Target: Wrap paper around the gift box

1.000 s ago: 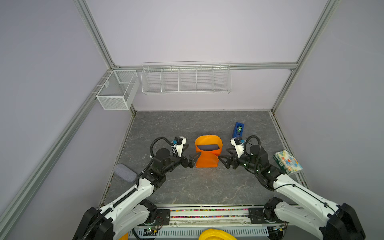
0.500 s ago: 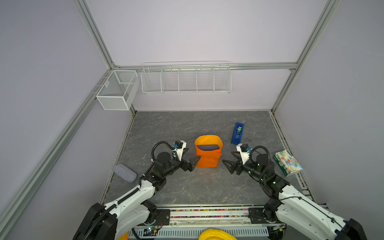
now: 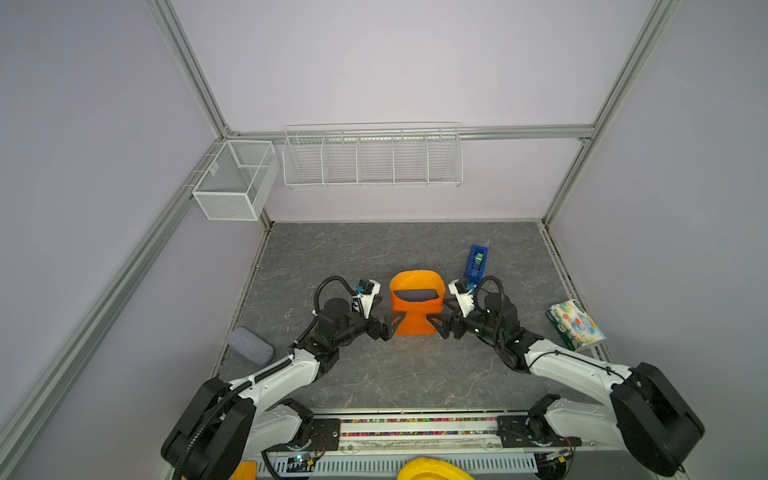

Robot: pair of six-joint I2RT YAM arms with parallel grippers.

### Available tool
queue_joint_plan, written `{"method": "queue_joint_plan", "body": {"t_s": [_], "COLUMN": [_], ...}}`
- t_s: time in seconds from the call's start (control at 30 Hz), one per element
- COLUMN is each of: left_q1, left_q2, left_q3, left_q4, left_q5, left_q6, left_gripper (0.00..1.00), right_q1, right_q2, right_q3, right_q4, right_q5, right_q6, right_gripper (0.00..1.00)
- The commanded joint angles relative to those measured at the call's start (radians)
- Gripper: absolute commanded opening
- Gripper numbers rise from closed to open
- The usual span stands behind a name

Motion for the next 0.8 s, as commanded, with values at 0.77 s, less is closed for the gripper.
{"method": "queue_joint_plan", "body": {"t_s": [0.77], "left_q1": [-0.004], "left_q2": [0.149], "left_q3": [0.087], "left_q4": [0.087], "left_q5": [0.003], "left_q6": [0.014], "left_gripper": [1.0], "right_q1": [0.008], "right_q2": [0.06], "right_q3": [0.098], "right_q4": [-0.007], "right_q5": [0.067], "right_q6": [0.037], "right_gripper": [0.96]}}
